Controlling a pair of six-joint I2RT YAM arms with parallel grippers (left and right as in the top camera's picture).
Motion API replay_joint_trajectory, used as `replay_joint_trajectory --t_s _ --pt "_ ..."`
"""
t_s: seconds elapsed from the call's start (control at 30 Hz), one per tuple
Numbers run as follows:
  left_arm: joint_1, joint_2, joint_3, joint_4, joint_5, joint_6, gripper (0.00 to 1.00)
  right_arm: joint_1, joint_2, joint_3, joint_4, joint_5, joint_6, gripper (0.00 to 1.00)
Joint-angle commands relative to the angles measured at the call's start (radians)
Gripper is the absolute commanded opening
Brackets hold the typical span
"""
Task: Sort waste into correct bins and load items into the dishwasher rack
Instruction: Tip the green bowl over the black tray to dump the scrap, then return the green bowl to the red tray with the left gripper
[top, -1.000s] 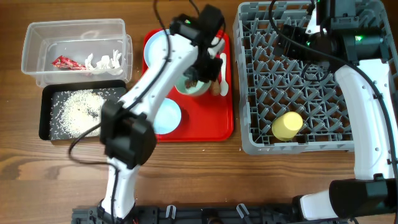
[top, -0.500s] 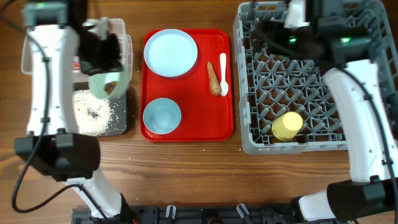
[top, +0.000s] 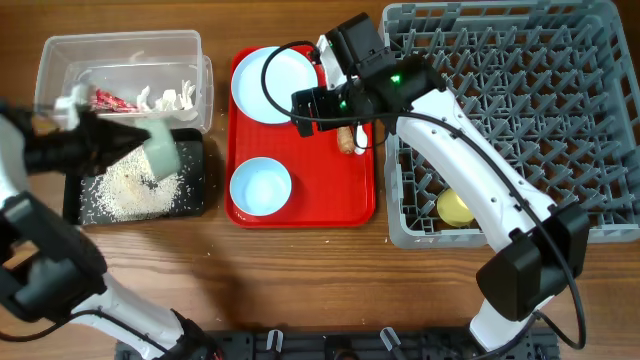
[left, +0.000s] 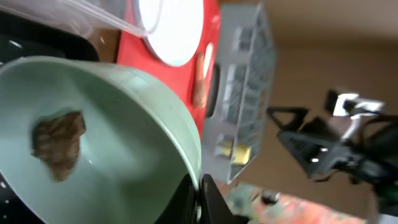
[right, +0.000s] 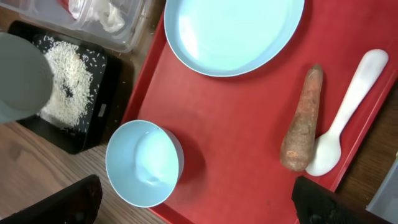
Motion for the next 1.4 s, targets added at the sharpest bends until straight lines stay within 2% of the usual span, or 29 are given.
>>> replay_joint_trajectory --t_s 0.0,0.13,0.27,0.3,0.43,0.5,0.53,0.7,0.87,0.93,1.0,1.03,1.07,1.17,1.2,1.27,1.37 --pt "0.123 0.091 -0.094 0.014 0.193 0.163 0.04 0.003 0.044 0.011 0.012 0.017 0.032 0.99" --pt "0.144 0.177 -0.101 -0.074 0.302 0.346 0.04 0.005 0.083 0.01 0.032 -0.034 0.031 0.99" --pt "0.12 0.18 -0.101 -0.146 0.309 0.459 0.04 0.006 0.092 0.01 0.043 -0.044 0.037 0.99" --pt "0.113 0.18 -0.102 -0.146 0.306 0.458 0.04 0.008 0.092 0.01 0.048 -0.046 0.037 1.0" --pt "0.099 0.169 -0.101 -0.146 0.323 0.325 0.04 0.017 0.104 0.01 0.061 -0.096 0.031 0.99" --pt "0.082 0.116 -0.089 -0.146 0.322 0.325 0.04 0.029 0.137 0.01 0.061 -0.112 0.031 0.99" --pt "0.053 0.031 -0.046 -0.145 0.318 0.307 0.04 0.04 0.177 0.01 0.057 -0.156 0.048 0.94" --pt "0.002 -0.129 0.098 -0.143 0.302 0.243 0.04 0.063 0.244 0.01 0.043 -0.166 0.081 0.77" --pt "-0.008 -0.231 0.143 -0.099 0.236 0.161 0.04 0.092 0.336 0.01 0.042 -0.166 0.111 0.5" --pt "-0.008 -0.236 0.142 -0.082 0.194 0.13 0.04 0.098 0.368 0.01 0.042 -0.167 0.135 0.45" --pt "-0.008 -0.236 0.142 -0.081 0.158 0.13 0.04 0.102 0.397 0.01 0.043 -0.179 0.143 0.45" --pt "-0.01 -0.236 0.142 -0.082 0.14 0.13 0.04 0.102 0.398 0.01 0.042 -0.182 0.154 0.38" --pt "-0.01 -0.236 0.142 -0.082 0.114 0.13 0.04 0.102 0.398 0.01 0.045 -0.182 0.16 0.26" --pt "-0.027 -0.236 0.142 -0.078 0.063 0.13 0.04 0.103 0.399 0.01 0.046 -0.182 0.169 0.16" --pt "-0.037 -0.236 0.142 -0.076 0.049 0.13 0.04 0.102 0.399 0.01 0.042 -0.182 0.175 0.04" --pt "-0.076 -0.236 0.141 -0.049 -0.01 0.089 0.04 0.09 0.389 0.012 0.039 -0.178 0.183 0.04" --pt "-0.182 -0.236 0.138 0.042 -0.129 -0.057 0.04 0.021 0.309 0.052 0.018 -0.13 0.183 0.04"
